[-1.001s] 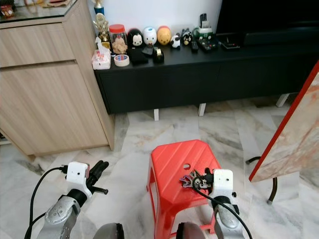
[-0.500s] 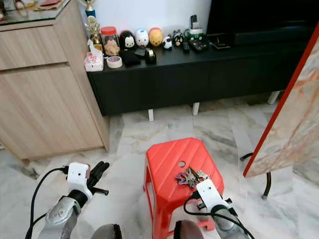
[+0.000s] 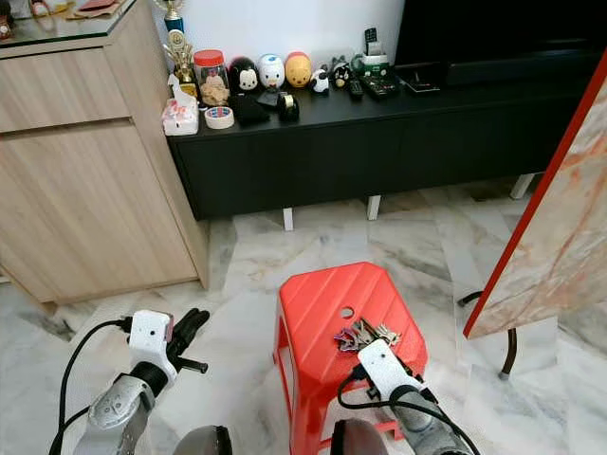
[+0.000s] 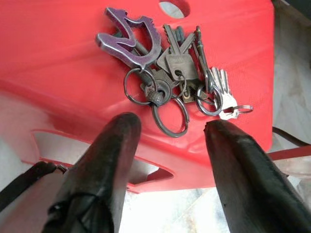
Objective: Hang keys on a hook
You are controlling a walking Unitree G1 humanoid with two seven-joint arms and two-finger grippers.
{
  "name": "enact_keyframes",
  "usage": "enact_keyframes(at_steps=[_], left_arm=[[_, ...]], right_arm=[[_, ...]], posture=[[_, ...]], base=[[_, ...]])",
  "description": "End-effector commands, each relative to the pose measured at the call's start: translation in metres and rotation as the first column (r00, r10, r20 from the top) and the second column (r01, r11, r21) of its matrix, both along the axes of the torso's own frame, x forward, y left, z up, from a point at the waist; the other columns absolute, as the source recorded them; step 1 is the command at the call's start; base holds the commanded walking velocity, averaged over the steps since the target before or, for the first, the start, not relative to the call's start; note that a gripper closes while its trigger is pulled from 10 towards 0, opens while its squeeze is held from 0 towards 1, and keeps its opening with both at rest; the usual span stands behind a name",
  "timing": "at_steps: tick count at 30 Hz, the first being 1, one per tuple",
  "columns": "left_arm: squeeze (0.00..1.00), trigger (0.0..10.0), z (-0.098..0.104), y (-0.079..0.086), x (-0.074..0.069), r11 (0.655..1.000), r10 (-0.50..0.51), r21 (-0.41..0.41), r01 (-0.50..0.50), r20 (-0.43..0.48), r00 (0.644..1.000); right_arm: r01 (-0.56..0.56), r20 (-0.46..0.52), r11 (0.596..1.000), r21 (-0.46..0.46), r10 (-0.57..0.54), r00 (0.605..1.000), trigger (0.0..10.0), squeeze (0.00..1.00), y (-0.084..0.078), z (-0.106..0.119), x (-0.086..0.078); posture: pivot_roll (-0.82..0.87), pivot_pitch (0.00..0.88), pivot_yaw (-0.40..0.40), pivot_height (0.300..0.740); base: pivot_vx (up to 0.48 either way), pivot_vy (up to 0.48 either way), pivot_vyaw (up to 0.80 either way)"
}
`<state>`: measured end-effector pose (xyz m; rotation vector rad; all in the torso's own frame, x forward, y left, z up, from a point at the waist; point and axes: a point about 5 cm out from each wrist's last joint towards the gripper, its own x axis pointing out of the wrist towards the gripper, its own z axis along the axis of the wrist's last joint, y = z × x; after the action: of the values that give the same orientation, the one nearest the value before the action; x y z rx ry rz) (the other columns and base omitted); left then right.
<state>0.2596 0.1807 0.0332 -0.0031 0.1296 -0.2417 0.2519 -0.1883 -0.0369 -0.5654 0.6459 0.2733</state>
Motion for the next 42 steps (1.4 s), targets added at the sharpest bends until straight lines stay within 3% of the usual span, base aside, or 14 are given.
enact_keyframes(at_steps=[1,8,11,17,20,26,31,33,36,37,38,42], left_arm=[[0.00,10.0,-0.003,0.000,-0.002,1.000,0.003,0.001,-0.003,-0.022,1.000],[0.00,10.0,-0.002,0.000,-0.003,1.000,0.003,-0.001,-0.003,-0.018,1.000],[0.00,10.0,-0.001,0.000,-0.001,1.000,0.013,-0.006,-0.013,-0.014,1.000],[0.00,10.0,-0.001,-0.003,0.000,1.000,0.013,-0.013,-0.013,-0.014,1.000],[0.00,10.0,-0.001,-0.004,-0.001,1.000,0.011,-0.018,-0.011,-0.015,1.000],[0.00,10.0,-0.002,-0.001,-0.004,1.000,0.024,-0.017,-0.024,-0.015,1.000],[0.00,10.0,-0.002,-0.001,-0.005,0.999,0.032,-0.023,-0.033,-0.010,0.999],[0.00,10.0,-0.002,-0.002,-0.005,0.999,0.036,-0.028,-0.036,-0.008,0.999],[0.00,10.0,-0.002,-0.002,-0.005,0.999,0.039,-0.032,-0.039,-0.006,0.999],[0.00,10.0,-0.002,-0.002,-0.005,0.999,0.040,-0.034,-0.040,-0.005,0.999],[0.00,10.0,-0.001,-0.004,-0.005,0.999,0.034,-0.033,-0.034,0.002,0.999],[0.00,10.0,-0.001,-0.006,-0.003,0.999,0.028,-0.041,-0.027,0.011,1.000]], right_arm=[[-0.017,-0.006,1.000,-0.016,0.017,1.000,10.0,0.00,0.001,0.002,0.003],[-0.013,0.003,0.999,-0.038,0.013,1.000,10.0,0.00,-0.002,0.007,0.011],[0.014,0.042,1.000,0.000,-0.014,0.999,10.0,0.00,0.000,0.013,0.018],[0.015,0.027,1.000,-0.007,-0.014,1.000,10.0,0.00,0.000,0.010,0.015],[0.014,0.000,1.000,-0.004,-0.014,1.000,10.0,0.00,-0.001,0.003,0.006],[0.071,0.104,0.994,0.087,-0.080,0.991,10.0,0.00,-0.005,0.010,0.007],[0.162,0.203,0.962,0.222,-0.208,0.957,10.0,0.00,-0.011,0.019,0.009],[0.208,0.298,0.909,0.362,-0.324,0.898,10.0,0.00,-0.014,0.030,0.008],[0.218,0.357,0.869,0.445,-0.395,0.847,10.0,0.00,-0.016,0.038,0.006],[0.227,0.355,0.839,0.495,-0.433,0.829,10.0,0.00,-0.014,0.040,0.003],[0.256,0.311,0.782,0.568,-0.492,0.813,10.0,0.00,-0.011,0.038,-0.001],[0.330,0.215,0.704,0.628,-0.565,0.796,10.0,0.00,-0.010,0.028,-0.006]], posture=[[-0.01,0.000,-0.006,0.615],[0.00,0.013,-0.006,0.615],[0.00,0.024,-0.008,0.615],[0.00,0.034,-0.008,0.615],[-0.01,0.040,-0.007,0.615],[0.00,0.037,-0.013,0.615],[0.00,0.031,-0.016,0.615],[-0.01,0.025,-0.018,0.615],[-0.01,0.025,-0.018,0.615],[-0.02,0.020,-0.018,0.615],[-0.02,0.020,-0.018,0.615],[-0.02,0.010,-0.020,0.615]], base=[[0.000,0.000,0.00],[0.000,0.000,0.00],[0.000,0.000,0.00],[0.000,0.000,0.00],[0.000,0.000,0.00],[0.000,0.000,0.00],[0.000,0.000,0.00],[0.000,0.000,0.00],[0.000,0.000,0.00],[0.000,0.000,0.00],[0.000,0.000,0.00],[0.000,0.000,0.00]])
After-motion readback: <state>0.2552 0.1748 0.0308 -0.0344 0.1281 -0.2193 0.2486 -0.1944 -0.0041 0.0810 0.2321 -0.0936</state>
